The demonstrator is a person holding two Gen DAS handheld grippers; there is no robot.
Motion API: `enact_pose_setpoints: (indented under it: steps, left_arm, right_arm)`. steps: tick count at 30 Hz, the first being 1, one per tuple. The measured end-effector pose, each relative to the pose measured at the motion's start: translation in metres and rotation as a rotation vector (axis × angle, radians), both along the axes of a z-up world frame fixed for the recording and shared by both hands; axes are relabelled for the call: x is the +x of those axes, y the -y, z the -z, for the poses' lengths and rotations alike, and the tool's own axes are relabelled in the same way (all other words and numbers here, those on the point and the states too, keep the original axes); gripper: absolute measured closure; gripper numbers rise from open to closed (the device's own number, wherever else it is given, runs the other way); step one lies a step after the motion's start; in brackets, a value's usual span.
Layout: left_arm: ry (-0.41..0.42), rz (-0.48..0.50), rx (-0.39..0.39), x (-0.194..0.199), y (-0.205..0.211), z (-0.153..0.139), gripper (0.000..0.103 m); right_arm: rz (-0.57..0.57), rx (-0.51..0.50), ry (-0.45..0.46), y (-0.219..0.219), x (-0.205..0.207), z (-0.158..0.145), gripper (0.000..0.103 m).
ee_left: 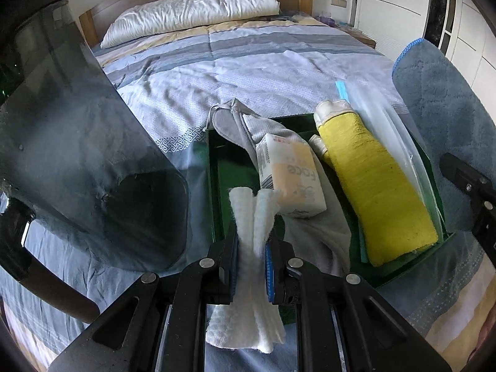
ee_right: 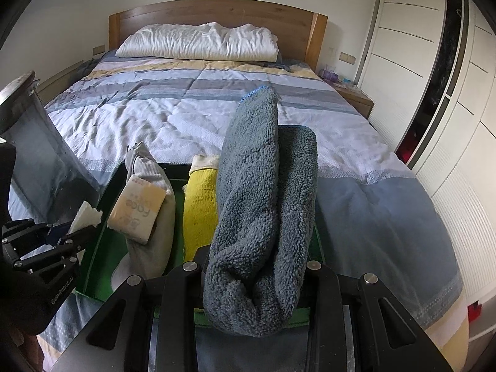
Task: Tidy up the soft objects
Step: 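Lift the white wipe and grey fleece towel and carry both over the green tray, then lower the grey fleece towel into the tray beside the yellow towel with the right tool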
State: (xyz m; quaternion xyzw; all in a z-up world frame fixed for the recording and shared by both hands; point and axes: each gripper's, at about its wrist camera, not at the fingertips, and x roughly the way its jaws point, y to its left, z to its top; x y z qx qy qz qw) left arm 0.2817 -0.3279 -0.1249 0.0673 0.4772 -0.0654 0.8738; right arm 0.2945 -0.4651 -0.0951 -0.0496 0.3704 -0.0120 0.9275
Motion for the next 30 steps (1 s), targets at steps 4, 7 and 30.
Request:
enact_pose_setpoints:
  steps: [4, 7, 30]
  left_arm:
    - [-0.001, -0.014, -0.004, 0.001, 0.0, 0.003, 0.092]
    - [-0.004, -0.018, -0.01, 0.003, 0.001, 0.006, 0.092]
    - [0.001, -0.038, -0.044, 0.016, 0.011, 0.007, 0.092]
  right_arm:
    - [-0.001, 0.0, 0.0, -0.001, 0.002, 0.002, 0.073]
    - [-0.001, -0.003, -0.005, -0.002, 0.004, 0.007, 0.073]
    - [0.007, -0.036, -0.03, 0.01, 0.025, 0.023, 0.073]
